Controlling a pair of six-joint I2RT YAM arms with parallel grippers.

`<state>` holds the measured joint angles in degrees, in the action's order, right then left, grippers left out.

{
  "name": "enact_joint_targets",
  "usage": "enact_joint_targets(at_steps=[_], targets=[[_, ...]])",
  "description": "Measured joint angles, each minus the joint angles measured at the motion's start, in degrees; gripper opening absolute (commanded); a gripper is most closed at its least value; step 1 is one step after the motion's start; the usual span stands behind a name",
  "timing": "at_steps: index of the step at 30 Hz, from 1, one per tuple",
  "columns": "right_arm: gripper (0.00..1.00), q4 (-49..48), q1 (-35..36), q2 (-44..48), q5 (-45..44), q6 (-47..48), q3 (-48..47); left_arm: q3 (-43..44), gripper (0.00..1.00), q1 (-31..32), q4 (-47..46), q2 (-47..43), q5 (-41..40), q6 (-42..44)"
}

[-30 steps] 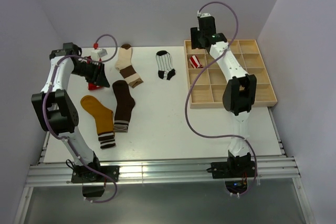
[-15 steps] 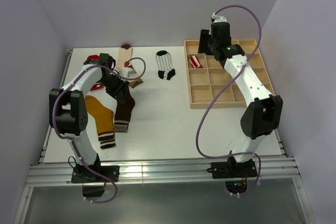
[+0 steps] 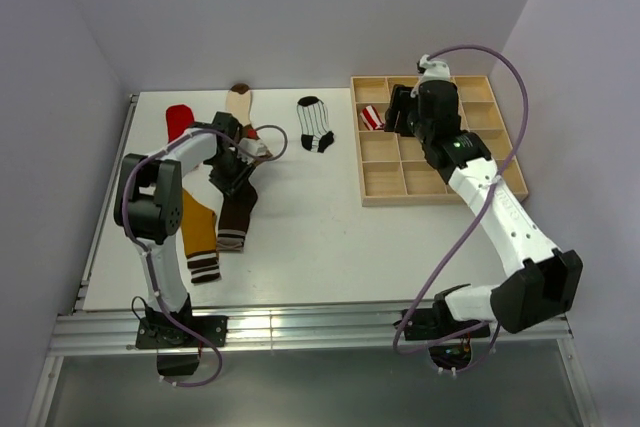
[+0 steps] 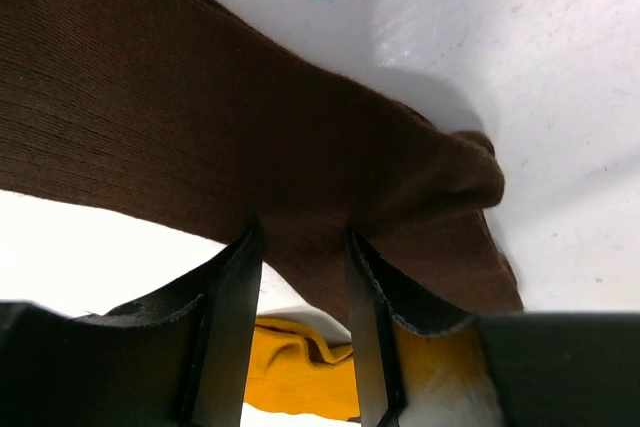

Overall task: Roll the socks
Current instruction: Move the sock to the center of the board.

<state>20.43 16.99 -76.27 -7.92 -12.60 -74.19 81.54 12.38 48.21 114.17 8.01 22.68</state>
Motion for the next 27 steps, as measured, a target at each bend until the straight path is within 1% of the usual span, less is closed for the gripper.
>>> enact_joint_targets(at_steps=[8, 17, 23, 27], targets=[[0.66, -1.0, 0.7, 8.1, -0.9, 0.0, 5.2, -1.6, 0.42, 3.4, -1.2, -0.5, -4.5, -2.3], [0.66, -1.6, 1.6, 9.5, -1.5, -0.2, 9.7, -2.0, 0.42, 12.2, 0.5, -0.7, -4.6, -6.3], [0.66, -1.5, 1.8, 10.7, -1.5, -0.2, 11.0, 1.9, 0.42, 17.1, 3.6, 1.9, -3.3, -8.9], [0.66, -1.5, 1.8, 11.8, -1.7, -0.2, 11.0, 7.1, 0.42, 19.5, 6.2, 5.3, -1.5, -10.7]])
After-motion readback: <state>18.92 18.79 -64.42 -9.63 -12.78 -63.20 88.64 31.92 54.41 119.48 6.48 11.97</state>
